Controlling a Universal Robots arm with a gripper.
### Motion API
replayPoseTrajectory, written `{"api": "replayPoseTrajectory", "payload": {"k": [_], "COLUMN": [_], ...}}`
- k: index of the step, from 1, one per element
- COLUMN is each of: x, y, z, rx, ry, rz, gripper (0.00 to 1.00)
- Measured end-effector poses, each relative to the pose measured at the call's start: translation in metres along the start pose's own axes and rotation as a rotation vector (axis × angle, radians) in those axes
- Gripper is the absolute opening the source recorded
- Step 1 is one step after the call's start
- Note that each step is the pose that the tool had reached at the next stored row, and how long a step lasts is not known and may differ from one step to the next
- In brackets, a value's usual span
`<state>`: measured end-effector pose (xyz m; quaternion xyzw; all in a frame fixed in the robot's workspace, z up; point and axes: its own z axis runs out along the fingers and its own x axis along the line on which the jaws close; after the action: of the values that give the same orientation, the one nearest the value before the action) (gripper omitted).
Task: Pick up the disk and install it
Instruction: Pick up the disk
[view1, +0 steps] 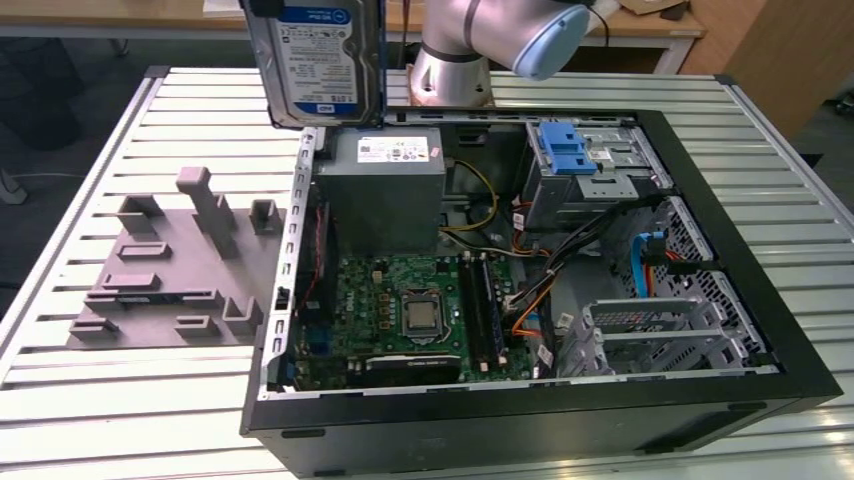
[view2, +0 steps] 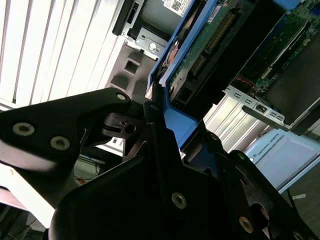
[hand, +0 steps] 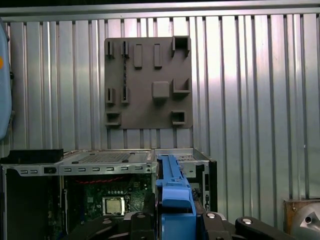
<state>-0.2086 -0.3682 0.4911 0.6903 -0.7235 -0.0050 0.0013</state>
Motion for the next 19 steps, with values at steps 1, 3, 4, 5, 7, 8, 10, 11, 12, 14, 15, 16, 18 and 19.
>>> {"api": "replayPoseTrajectory", "payload": {"k": [1,3,4,5,7,8,10,11,12,14,15,16,18,19], "x": [0.0002,0.0020,0.0039,0.0066,0.0120,0.0147,0.0185,0.0197,0.0208,0.0217,0.0219,0.0219,0.0218,0.0217], "y": [-0.0007,-0.0015,-0.0017,-0.0018,-0.0020,-0.0022,-0.0024,-0.0026,-0.0028,-0.0041,-0.0054,-0.0070,-0.0111,-0.0138], "z": [0.0000,0.0001,0.0001,0.0001,0.0003,0.0004,0.0003,0.0004,0.0004,0.0005,0.0005,0.0004,0.0004,0.0004], "rx": [0.0000,0.0001,0.0000,0.0000,0.0001,0.0001,0.0000,0.0001,0.0001,0.0001,0.0001,0.0001,0.0001,0.0000], "ry": [-0.0001,-0.0002,0.0000,0.0000,-0.0001,-0.0001,0.0000,0.0000,-0.0001,-0.0002,-0.0001,-0.0001,-0.0001,-0.0001], "rz": [0.000,0.000,0.000,0.000,0.000,0.000,0.000,0.000,0.000,0.000,0.000,0.000,0.000,0.000], "gripper": [0.36,0.36,0.36,0.36,0.36,0.36,0.36,0.36,0.36,0.36,0.36,0.36,0.36,0.36]}}
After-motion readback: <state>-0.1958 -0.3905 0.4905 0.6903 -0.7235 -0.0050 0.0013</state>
